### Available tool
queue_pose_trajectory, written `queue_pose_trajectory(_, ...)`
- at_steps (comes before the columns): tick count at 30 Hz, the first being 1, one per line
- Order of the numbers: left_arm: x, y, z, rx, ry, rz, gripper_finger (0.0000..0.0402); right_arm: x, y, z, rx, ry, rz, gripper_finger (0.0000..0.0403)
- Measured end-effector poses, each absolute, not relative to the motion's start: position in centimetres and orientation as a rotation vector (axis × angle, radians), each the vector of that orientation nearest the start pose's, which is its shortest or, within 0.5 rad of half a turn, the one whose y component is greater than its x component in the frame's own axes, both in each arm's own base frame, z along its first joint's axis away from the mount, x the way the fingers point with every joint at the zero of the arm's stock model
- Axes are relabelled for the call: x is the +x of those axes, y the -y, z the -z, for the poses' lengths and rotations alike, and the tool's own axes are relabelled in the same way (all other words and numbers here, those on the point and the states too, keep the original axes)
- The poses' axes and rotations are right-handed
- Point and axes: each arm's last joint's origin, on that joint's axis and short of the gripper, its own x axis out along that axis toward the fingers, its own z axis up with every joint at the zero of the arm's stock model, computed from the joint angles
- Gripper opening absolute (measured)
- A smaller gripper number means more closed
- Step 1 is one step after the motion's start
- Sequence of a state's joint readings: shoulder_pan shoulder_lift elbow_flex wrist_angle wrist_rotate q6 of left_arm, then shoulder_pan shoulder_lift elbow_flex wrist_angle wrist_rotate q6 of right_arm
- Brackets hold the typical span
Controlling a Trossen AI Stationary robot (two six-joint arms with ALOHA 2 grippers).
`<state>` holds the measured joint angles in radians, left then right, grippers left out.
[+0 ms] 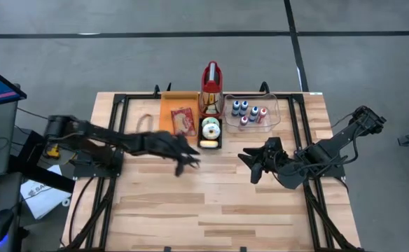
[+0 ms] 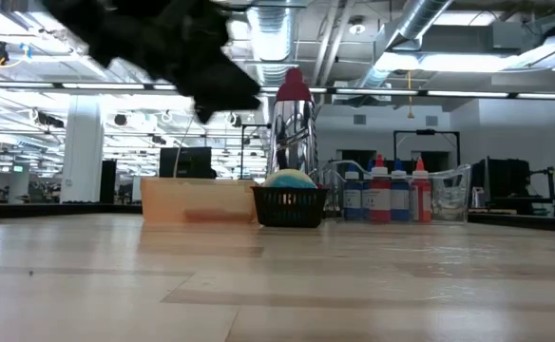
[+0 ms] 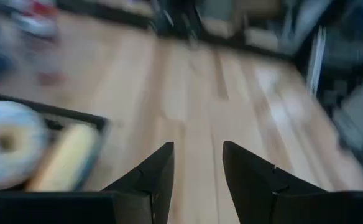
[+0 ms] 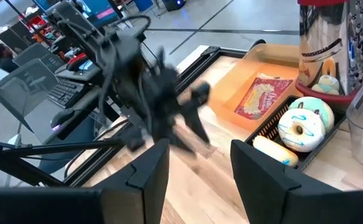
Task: Pick & Place Food Item
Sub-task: Return to Home Position
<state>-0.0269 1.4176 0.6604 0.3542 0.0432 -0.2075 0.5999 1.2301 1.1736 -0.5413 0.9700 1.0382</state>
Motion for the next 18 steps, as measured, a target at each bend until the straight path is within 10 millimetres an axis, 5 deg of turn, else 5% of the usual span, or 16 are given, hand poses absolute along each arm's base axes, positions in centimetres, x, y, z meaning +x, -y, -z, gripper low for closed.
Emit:
queue_pose_trajectory(11, 18.5, -1.1, -18.3, -0.292, -0.110, -0.039, 0.0152, 21.9, -12.0, -35.1, 0.615, -0.165, 0.553, 0.0164)
queue_pose_trajectory(18, 14.6, -0.8, -16.9, -0.273, -0.011, -0.010, 0.0154, 21.8, -12.2, -35.3, 0.618, -0.100, 0.599, 0.0164)
